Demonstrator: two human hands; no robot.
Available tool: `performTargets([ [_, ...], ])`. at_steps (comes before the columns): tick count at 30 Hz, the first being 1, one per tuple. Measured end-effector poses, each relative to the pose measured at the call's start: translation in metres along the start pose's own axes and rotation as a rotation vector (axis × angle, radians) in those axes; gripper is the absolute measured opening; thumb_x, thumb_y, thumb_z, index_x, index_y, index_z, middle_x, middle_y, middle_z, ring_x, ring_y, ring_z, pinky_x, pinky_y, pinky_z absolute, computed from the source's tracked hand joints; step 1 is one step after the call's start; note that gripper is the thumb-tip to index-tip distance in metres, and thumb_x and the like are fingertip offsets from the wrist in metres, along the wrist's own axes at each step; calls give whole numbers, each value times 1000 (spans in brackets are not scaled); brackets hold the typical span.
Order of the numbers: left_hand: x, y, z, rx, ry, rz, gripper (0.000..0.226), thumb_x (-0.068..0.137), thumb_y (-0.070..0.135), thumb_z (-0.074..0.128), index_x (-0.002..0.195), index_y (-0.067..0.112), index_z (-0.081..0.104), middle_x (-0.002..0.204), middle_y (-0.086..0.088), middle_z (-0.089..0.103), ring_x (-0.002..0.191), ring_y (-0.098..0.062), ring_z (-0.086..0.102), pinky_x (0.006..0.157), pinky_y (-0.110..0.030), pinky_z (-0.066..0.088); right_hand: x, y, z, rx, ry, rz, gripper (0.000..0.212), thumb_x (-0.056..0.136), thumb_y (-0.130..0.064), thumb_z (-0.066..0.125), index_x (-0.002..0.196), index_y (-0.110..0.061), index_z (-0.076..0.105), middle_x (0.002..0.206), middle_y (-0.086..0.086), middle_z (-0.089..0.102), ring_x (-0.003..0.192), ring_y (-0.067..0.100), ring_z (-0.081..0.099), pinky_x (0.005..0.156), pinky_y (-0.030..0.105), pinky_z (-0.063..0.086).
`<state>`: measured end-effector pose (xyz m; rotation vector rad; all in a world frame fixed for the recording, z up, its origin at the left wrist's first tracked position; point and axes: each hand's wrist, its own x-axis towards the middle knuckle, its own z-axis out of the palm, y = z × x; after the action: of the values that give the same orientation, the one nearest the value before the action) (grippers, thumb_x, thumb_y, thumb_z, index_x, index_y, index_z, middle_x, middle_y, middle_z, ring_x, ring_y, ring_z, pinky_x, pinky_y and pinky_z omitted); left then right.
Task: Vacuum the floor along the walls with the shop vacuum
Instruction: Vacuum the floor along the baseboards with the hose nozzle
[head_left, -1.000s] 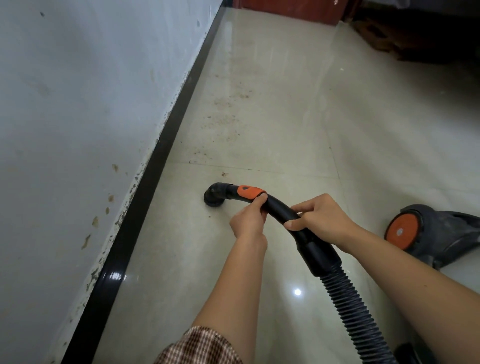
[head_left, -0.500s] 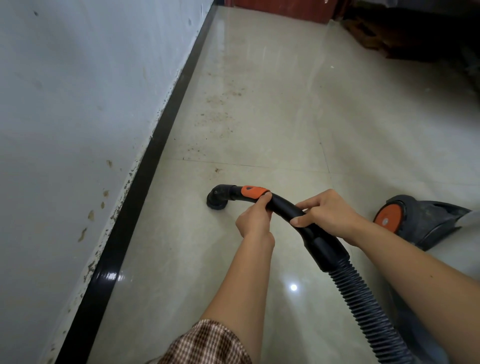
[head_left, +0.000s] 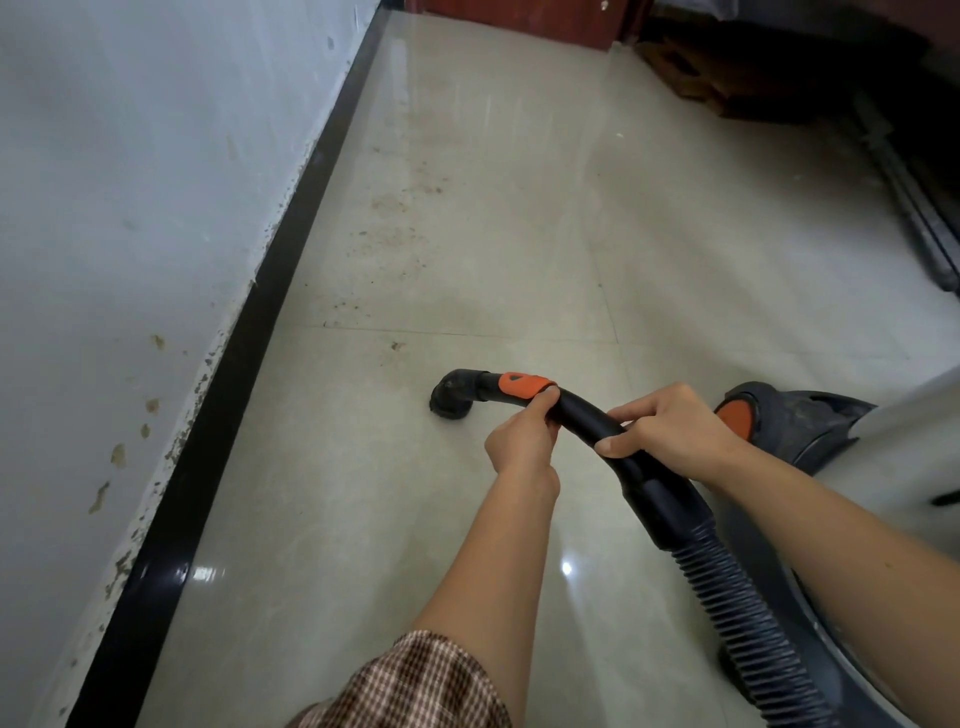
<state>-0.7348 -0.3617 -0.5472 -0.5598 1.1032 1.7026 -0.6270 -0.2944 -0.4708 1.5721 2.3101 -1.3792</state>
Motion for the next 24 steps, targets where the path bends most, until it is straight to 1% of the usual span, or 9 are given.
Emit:
performTargets([
  [4, 0, -9, 7, 22, -1, -14, 23, 73, 9, 83, 91, 6, 68, 87, -8, 75, 79, -15, 73, 80, -26, 54, -4, 6, -9, 13, -5, 21, 17, 73, -5, 78, 84, -17, 81, 68, 9, 74, 57, 24, 70, 65, 38, 62],
  [8, 6, -5, 12, 101, -58, -7, 21, 75, 8, 82, 90, 6, 68, 91, -10, 75, 82, -17, 73, 87, -27, 54, -2, 8, -13, 22, 27, 19, 17, 72, -9, 80, 80, -24, 79, 68, 3, 75, 62, 21, 72, 63, 31, 61],
  [10, 11, 0, 14, 132, -90, -4, 19, 76, 7, 81, 90, 6, 67, 93, -10, 74, 84, -18, 72, 88, -26, 54, 2, 7, -12, 28, 44, 13, 18, 72, -10, 81, 76, -27, 77, 68, 1, 75, 66, 22, 73, 63, 28, 60],
  [12, 18, 5, 17, 144, -92, 2, 19, 76, 6, 80, 90, 5, 67, 93, -11, 74, 84, -18, 72, 89, -26, 55, 8, 6, -10, 41, 63, 8, 19, 71, -11, 81, 73, -29, 76, 68, 1, 75, 70, 24, 73, 66, 30, 60],
  [15, 28, 11, 20, 154, -88, 15, 19, 76, 6, 81, 89, 6, 66, 90, -10, 74, 82, -17, 73, 89, -27, 55, 16, 4, -5, 71, 77, 13, 14, 71, -10, 81, 75, -24, 79, 71, 6, 75, 73, 28, 73, 73, 37, 61],
  [17, 34, 14, 22, 162, -92, 20, 19, 76, 6, 81, 90, 6, 67, 90, -10, 74, 83, -17, 73, 94, -30, 54, 21, 1, -4, 90, 73, 11, 13, 71, -9, 80, 76, -21, 79, 72, 9, 75, 69, 29, 72, 71, 37, 61],
  [19, 41, 18, 25, 172, -94, 31, 19, 76, 7, 81, 90, 6, 67, 90, -10, 75, 84, -18, 73, 97, -32, 53, 28, -2, -4, 103, 64, 14, 13, 72, -8, 80, 76, -20, 79, 71, 10, 75, 63, 25, 69, 70, 36, 61],
  [24, 59, 32, 34, 207, -93, 64, 26, 75, 9, 82, 96, 4, 68, 92, -10, 75, 86, -20, 74, 98, -35, 52, 49, -10, -5, 127, 66, 13, 14, 72, -8, 80, 74, -22, 78, 71, 11, 74, 61, 26, 70, 72, 39, 61],
])
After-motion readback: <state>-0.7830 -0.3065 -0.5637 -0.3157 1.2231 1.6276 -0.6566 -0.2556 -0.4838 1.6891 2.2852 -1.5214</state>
